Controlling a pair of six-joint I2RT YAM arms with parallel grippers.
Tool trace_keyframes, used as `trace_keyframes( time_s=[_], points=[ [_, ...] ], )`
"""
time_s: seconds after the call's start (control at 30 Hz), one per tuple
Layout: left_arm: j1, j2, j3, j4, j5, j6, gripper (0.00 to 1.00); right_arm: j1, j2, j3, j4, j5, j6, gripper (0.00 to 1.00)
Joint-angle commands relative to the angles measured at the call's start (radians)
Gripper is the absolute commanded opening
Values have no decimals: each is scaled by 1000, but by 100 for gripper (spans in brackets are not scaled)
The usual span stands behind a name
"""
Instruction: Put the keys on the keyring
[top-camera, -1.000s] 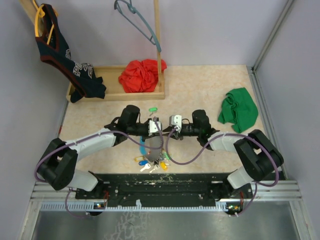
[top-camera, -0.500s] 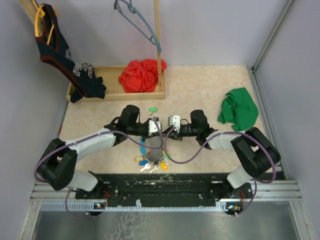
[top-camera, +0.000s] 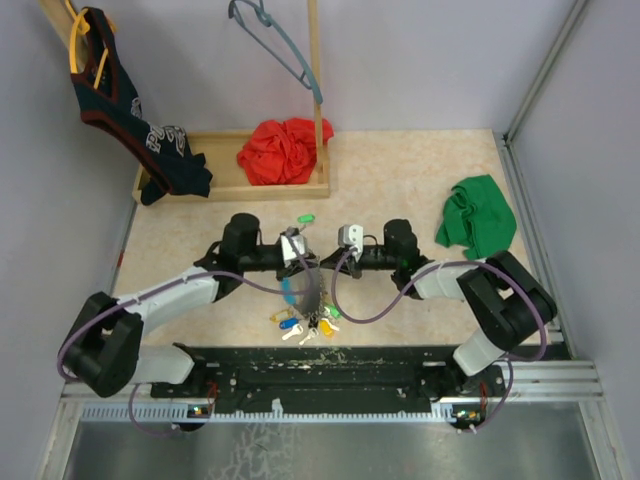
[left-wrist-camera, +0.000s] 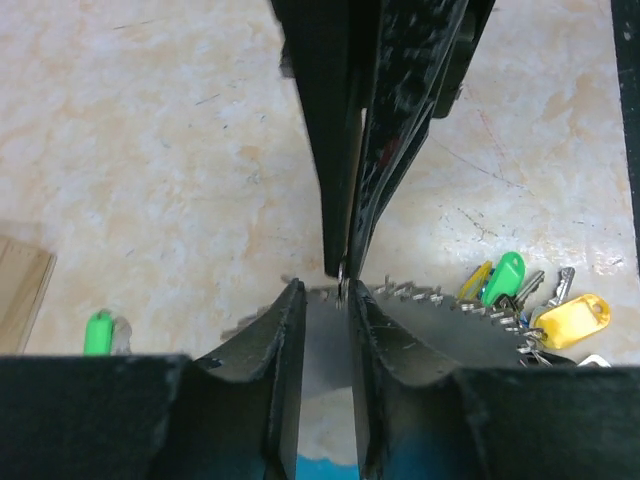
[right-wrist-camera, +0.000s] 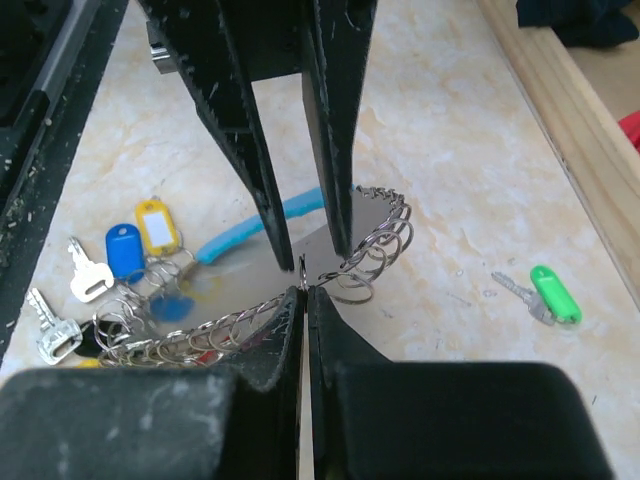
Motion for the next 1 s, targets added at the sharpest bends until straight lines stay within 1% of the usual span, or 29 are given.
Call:
trace_keyframes(
  time_s=[0.0,0.1,0.23,0.27,0.3,0.43,0.63,0.87,0.97],
  points=[
    [65,-98,-159,335,75,-174,33,-8,19,-17,286,-64,143,0],
    [79,-138,-253,487,64,-237,40,-10,48,-27,406,-80,224,0],
    [111,-129,-314,606,103,-312,40,-10,83,-33,565,-98,336,0],
    [119,-120,-321,633,122,-329,40,-10,117,-33,605,-101,350,0],
    [128,-110,-327,660,147,-345,40,-10,127,-33,615,-102,357,0],
    [134,-70,-326,703,197,-366,39,-10,121,-25,562,-101,336,0],
    [135,-15,-311,739,240,-376,34,-10,118,-27,560,-95,326,0],
    [139,-15,-312,742,190,-393,33,-10,118,-33,560,-106,322,0],
    [139,-11,-314,747,196,-399,29,-9,118,-33,566,-107,331,0]
  ],
)
